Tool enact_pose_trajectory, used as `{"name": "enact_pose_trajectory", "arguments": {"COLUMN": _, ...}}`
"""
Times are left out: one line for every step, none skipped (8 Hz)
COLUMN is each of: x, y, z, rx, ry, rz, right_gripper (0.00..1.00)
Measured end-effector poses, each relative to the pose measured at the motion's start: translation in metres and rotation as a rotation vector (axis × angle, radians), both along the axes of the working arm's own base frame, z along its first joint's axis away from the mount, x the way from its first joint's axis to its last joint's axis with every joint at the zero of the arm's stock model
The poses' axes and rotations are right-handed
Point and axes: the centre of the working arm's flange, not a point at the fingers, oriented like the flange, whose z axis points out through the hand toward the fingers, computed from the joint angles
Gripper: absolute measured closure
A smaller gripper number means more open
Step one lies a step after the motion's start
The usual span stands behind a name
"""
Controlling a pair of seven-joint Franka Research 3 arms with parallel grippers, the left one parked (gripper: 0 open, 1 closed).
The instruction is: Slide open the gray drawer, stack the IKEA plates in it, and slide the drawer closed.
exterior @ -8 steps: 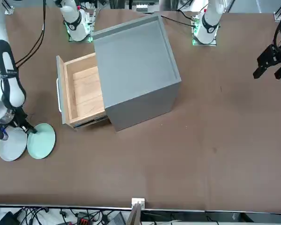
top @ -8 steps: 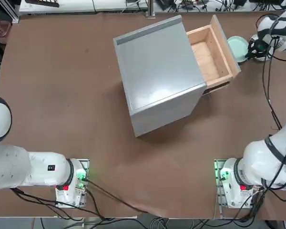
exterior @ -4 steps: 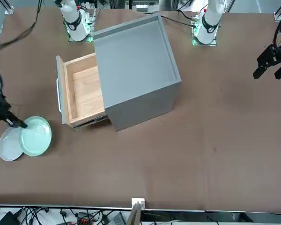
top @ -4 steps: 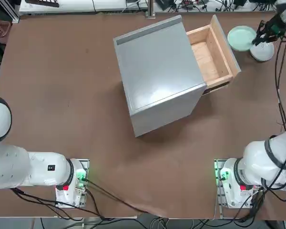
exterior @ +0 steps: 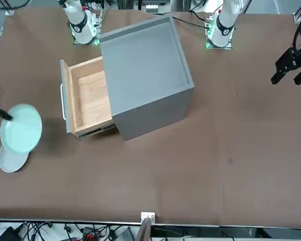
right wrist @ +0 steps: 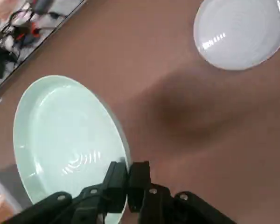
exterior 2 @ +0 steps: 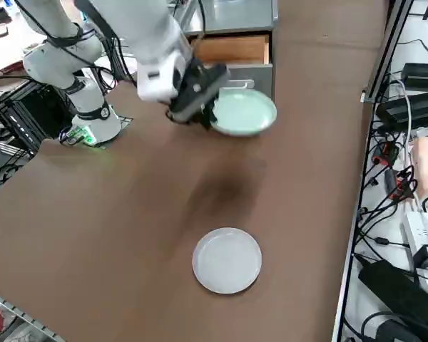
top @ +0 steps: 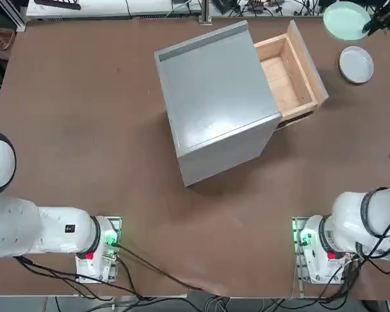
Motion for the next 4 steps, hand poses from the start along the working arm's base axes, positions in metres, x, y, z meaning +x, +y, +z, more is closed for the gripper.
{"name": "enact_pose_trajectory", "arguments": {"x": -0.017, "y": 0.016, "z": 0.033, "rx": 0.004, "ry": -0.002, "rz": 0.033, "right_gripper": 1.0}}
{"name": "enact_pose_trajectory", "arguments": {"x": -0.03, "y": 0.037, "z": 0.054, "rx": 0.006, "ry": -0.002, "rz": 0.073, "right_gripper": 1.0}}
{"name": "enact_pose_trajectory", "arguments": {"x": -0.037, "y": 0.067, "z": 0.064, "rx": 0.006, "ry": 0.003, "rz": 0.124, "right_gripper": 1.0}}
{"name": "enact_pose_trajectory", "arguments": {"x": -0.041, "y": 0.101, "z": 0.064, "rx": 0.007, "ry": 0.012, "rz": 0.182, "right_gripper": 1.0}}
